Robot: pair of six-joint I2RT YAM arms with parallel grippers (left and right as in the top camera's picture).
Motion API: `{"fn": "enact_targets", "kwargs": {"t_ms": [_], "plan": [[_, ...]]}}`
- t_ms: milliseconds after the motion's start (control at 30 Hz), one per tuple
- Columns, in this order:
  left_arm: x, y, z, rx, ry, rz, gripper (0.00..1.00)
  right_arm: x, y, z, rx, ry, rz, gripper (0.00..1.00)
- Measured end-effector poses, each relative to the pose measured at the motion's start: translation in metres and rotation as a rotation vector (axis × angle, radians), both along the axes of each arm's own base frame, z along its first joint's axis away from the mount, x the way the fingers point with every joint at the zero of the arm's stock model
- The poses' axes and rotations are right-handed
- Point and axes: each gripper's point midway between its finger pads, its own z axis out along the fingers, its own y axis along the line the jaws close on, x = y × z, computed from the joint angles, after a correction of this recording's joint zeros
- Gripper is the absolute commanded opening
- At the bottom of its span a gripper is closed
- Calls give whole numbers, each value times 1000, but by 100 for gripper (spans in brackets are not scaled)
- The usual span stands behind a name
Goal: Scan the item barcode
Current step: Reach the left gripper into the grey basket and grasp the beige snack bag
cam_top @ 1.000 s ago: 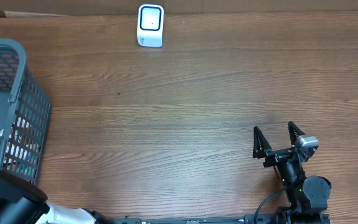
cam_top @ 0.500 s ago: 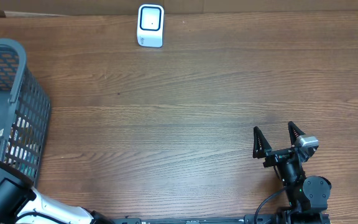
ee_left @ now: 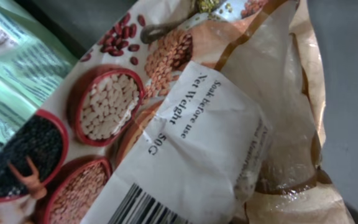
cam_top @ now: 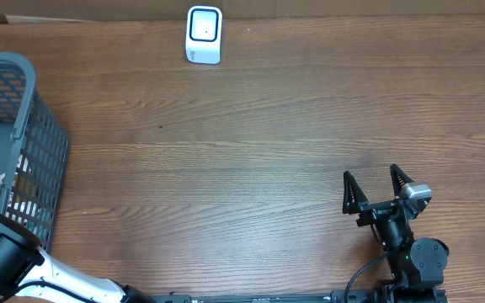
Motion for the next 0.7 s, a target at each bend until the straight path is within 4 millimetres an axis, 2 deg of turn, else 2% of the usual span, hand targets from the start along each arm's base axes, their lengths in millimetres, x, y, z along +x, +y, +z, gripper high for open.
{"fn": "enact_targets", "kwargs": {"t_ms": [167, 333, 467, 533, 633, 700], "plan": [[-1, -5, 5, -36, 6, -5, 4, 0, 0, 0, 0, 0, 0, 100], [10, -3, 35, -55, -28, -31, 4, 0, 0, 0, 0, 0, 0, 100], [31, 11, 78, 10, -130, -57, 4, 0, 0, 0, 0, 0, 0, 100], [40, 13, 107, 59, -192, -76, 4, 0, 0, 0, 0, 0, 0, 100], [50, 7, 163, 159, -290, -108, 4, 0, 0, 0, 0, 0, 0, 100], [54, -4, 209, 250, -364, -141, 4, 0, 0, 0, 0, -1, 0, 100]]}}
